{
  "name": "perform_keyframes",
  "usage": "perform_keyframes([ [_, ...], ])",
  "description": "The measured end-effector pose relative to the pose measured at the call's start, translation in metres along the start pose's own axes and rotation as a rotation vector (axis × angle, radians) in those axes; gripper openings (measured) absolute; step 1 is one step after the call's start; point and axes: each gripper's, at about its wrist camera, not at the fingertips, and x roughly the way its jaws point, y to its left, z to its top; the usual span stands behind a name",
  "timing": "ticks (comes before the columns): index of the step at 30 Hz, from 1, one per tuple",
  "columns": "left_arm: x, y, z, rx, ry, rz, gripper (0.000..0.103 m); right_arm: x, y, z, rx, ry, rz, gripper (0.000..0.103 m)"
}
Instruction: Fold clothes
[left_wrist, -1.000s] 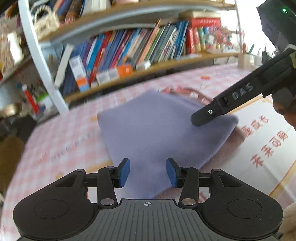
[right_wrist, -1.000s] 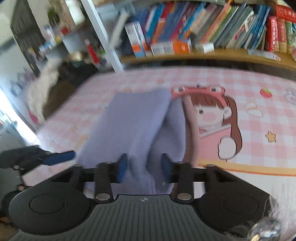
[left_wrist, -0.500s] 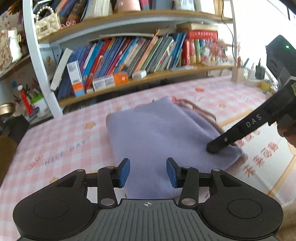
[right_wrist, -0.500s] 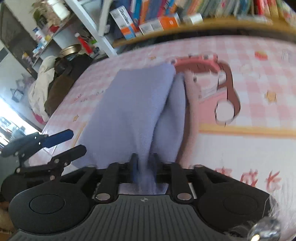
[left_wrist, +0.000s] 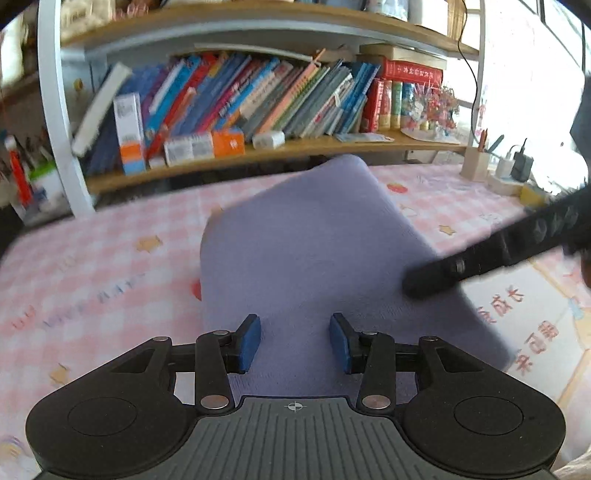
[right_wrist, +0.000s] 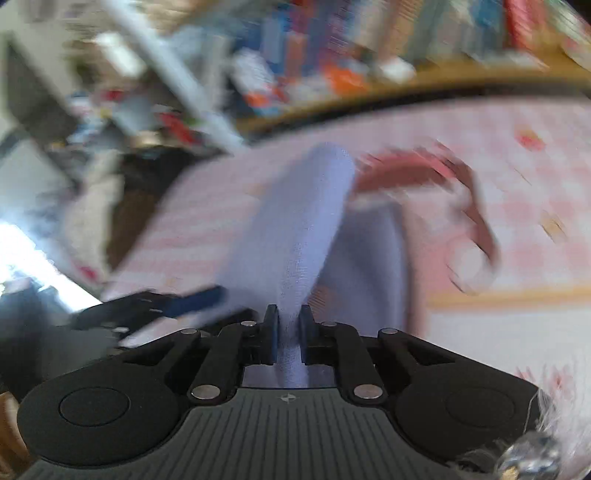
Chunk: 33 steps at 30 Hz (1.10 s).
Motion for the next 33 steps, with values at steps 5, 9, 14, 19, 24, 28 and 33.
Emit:
perform_keyframes([
  [5, 0.008, -0.002, -0.004, 0.000, 0.022, -0.030, 0.041, 0.019, -0.009, -0.007, 0.033, 0.008, -0.067, 0.010],
  [9, 0.001, -0.003, -0.006, 0.004, 0.010, -0.028, 0.042, 0.019, 0.003, -0.008, -0.030, -0.001, -0.111, 0.011],
  [14, -0.014, -0.006, -0.007, 0.010, -0.021, -0.012, 0.049, -0.001, 0.020, -0.016, -0.095, -0.087, -0.178, 0.029],
  [19, -0.037, -0.005, -0.014, -0.009, -0.048, 0.015, 0.070, -0.031, 0.024, -0.026, -0.075, -0.164, -0.232, 0.068],
  [24, -0.050, 0.003, -0.021, -0.049, -0.048, 0.026, 0.082, -0.043, 0.013, -0.040, 0.014, -0.145, -0.291, 0.075],
  [28, -0.053, 0.005, -0.025, -0.063, -0.037, 0.014, 0.086, -0.046, 0.009, -0.053, 0.060, -0.119, -0.324, 0.077],
  [33, -0.050, 0.006, -0.027, -0.080, 0.008, -0.028, 0.091, -0.050, 0.006, -0.061, 0.089, -0.117, -0.335, 0.083],
])
